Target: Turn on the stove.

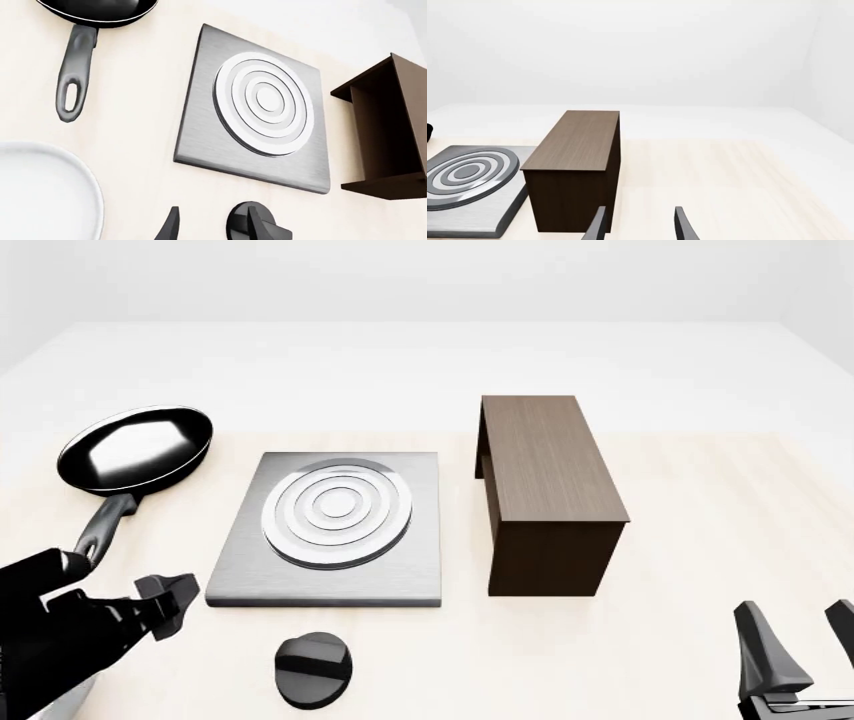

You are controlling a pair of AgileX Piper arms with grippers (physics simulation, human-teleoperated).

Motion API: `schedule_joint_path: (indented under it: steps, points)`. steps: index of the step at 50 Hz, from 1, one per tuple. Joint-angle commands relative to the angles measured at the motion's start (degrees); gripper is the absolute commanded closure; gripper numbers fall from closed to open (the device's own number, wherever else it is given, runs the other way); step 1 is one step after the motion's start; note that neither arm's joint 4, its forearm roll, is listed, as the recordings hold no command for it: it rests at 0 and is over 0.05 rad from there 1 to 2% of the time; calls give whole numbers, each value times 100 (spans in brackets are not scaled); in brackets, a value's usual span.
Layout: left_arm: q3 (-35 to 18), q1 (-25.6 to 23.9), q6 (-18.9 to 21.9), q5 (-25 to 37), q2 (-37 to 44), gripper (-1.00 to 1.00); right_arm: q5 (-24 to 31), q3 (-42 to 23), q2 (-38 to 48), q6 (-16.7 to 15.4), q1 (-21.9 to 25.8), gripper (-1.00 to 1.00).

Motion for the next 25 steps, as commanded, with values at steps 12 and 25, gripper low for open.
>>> schedule_joint_path:
  steps: [12, 25]
  points:
    - [-944, 947, 594, 828, -305, -100, 0, 0, 0, -1, 2, -100]
    - [-1453, 1386, 722, 1291, -494, -100, -2, 0, -1, -1, 1, -100]
